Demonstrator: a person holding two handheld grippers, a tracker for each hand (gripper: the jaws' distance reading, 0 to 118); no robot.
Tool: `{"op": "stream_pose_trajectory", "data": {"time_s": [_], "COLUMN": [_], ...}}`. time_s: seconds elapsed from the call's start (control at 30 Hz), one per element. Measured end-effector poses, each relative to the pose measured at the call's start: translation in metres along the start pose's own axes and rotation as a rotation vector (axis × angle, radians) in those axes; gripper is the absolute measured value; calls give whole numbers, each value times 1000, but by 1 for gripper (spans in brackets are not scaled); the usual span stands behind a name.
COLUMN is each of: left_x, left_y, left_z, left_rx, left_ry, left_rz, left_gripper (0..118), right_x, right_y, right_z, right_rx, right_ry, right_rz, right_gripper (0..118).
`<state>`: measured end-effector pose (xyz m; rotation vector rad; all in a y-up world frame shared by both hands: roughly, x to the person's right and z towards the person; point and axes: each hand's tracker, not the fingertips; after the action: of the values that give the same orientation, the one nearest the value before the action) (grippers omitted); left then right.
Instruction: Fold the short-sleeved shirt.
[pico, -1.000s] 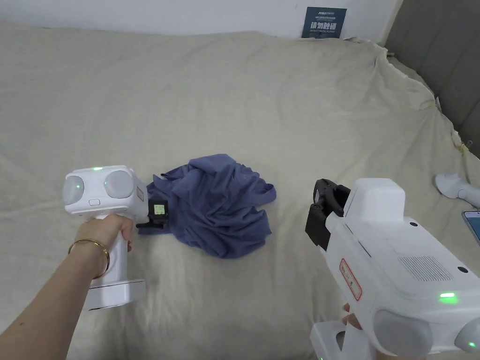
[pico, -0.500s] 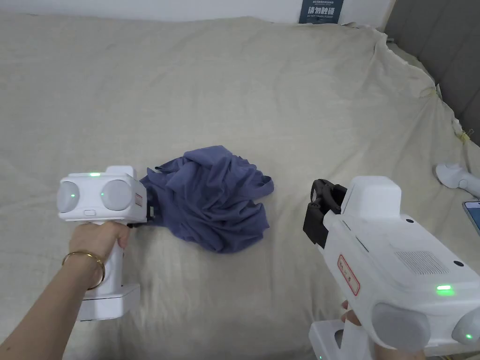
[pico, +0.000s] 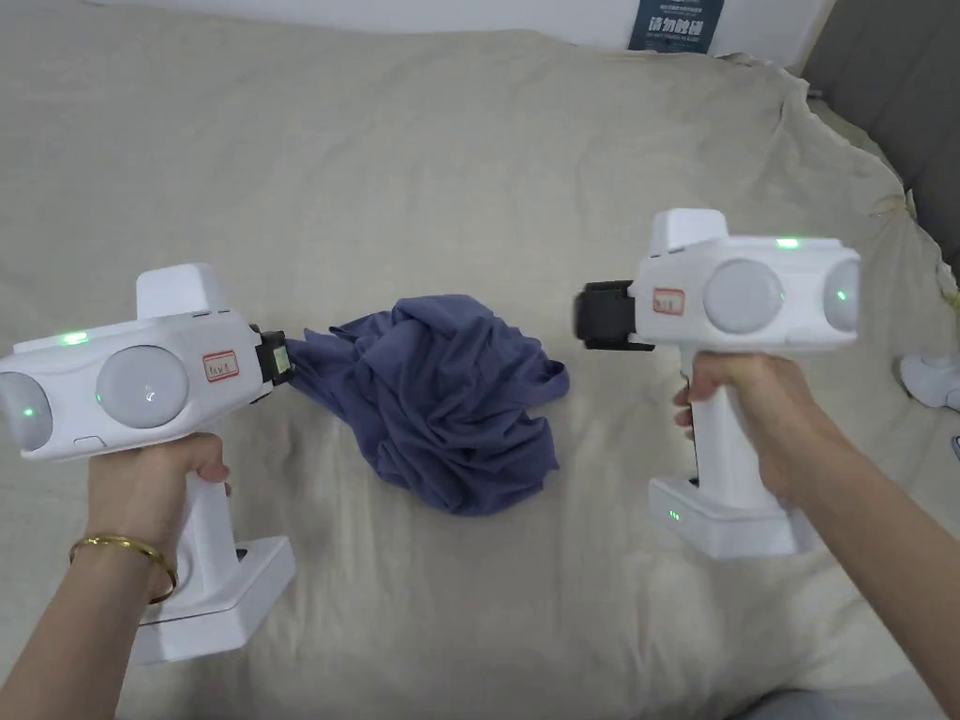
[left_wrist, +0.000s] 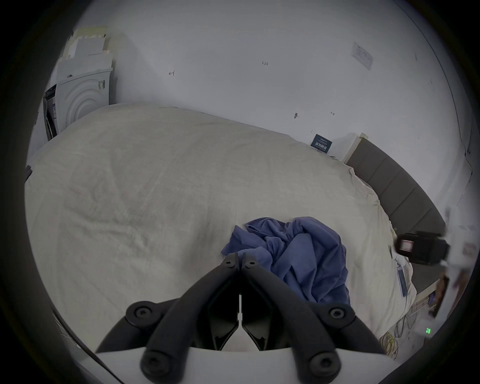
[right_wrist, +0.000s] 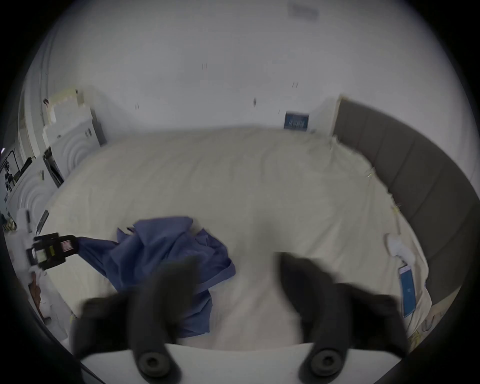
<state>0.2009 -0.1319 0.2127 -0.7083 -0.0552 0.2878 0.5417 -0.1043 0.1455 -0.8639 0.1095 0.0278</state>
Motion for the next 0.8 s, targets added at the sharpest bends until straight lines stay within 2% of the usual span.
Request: {"op": "stream_pose_trajectory", "data": {"time_s": [0.03, 0.17, 0.23, 0.3, 0.37, 0.47, 0.53, 0.6, 0.63, 0.7, 0.8], "left_x": [1, 0, -3, -5, -7, -10, -12, -15, -16, -20, -24], "left_y": [-1, -4, -4, -6, -6, -8, -9, -9, -9, -9, -3], "left_z": [0, -4, -7, -9, -10, -14, -16, -18, -18, -19, -17], "left_rx": [-1, -11, -25, -33, -35, -44, -52, -58, -61, -65, -66], "left_ry": [2, 7, 13, 11, 18, 26, 33, 39, 41, 43, 27], "left_rz": [-9, -37, -26, -12, -9, -4, -7, -12, -12, -2, 42], "left_gripper": [0, 0, 0, 0, 0, 0, 0, 0, 0, 0, 0], "right_x": [0, -7, -11, -10, -10, -11, -15, -19, -18, -11, 3], "right_y": [7, 12, 6, 1, -4, -10, -12, -14, -13, -11, -3], "right_z": [-18, -68, -90, -107, -119, -128, -131, -129, -126, -118, -90], "right_rx": [-84, -209, -251, -286, -308, -302, -296, -286, -281, -287, -227], "right_ry": [-3, -43, -102, -125, -114, -78, -67, -69, -72, -18, 2], "right_rz": [-2, -48, -58, -91, -130, -184, -184, -169, -158, -175, -212], "right_gripper": [106, 104, 104, 99, 90, 64, 59, 20, 7, 6, 6]}}
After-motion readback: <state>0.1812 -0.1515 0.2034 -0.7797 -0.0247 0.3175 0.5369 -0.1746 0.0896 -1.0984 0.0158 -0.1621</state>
